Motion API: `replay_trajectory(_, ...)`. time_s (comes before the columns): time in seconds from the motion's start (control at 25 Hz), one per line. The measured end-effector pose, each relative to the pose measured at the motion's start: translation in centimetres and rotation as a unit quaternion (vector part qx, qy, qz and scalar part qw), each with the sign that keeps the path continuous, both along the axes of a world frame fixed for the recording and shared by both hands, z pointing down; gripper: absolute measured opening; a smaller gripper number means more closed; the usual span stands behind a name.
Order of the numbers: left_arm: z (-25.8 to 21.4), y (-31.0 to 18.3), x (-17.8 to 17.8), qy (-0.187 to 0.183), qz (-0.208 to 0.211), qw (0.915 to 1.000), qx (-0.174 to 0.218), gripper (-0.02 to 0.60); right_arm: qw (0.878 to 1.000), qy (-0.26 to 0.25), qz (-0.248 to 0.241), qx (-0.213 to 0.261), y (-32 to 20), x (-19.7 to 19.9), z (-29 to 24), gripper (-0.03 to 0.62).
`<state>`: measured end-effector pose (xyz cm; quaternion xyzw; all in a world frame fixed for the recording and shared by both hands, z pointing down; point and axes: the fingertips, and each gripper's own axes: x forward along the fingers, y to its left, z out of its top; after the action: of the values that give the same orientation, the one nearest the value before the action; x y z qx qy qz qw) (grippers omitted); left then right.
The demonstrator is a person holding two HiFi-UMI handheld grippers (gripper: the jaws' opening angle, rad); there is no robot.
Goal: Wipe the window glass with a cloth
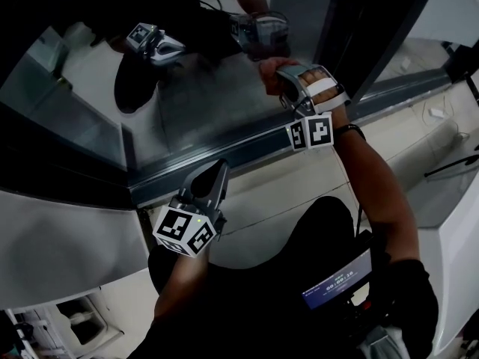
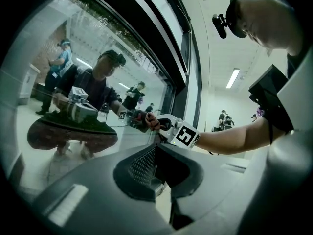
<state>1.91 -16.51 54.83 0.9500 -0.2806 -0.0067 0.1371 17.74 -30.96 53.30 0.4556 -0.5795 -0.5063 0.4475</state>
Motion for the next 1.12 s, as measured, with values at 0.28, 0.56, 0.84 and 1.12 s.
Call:
replay_trajectory(0.28, -0.5, 0.5, -0.2, -0.003, 0.005, 0.9999, 0.011, 0.017, 0.991, -0.126, -0.018, -0.048, 2.3, -0.7, -5.5, 0.041)
replay_trajectory(0.56, -0.9, 0.5, 0.3, -0.007, 0.011, 0.9997, 0.019, 0.017, 0.979, -0.096, 0.021, 0.177, 4.6, 3.8, -21.4, 0.041)
replay_trajectory(0.84, -1.0, 0.9, 0.1, -0.008, 0.008, 0.9998, 0.019, 0.017, 0.971, 0.009, 0.044, 0.236, 1.9, 5.6, -27.3, 0.041)
replay_trajectory(1.12, -1.0, 0.4, -0.3, -0.011, -0.005, 0.9998, 0.014, 0.017, 0.972, 0.032, 0.027, 0.23, 0.2, 5.9, -26.7, 0.041)
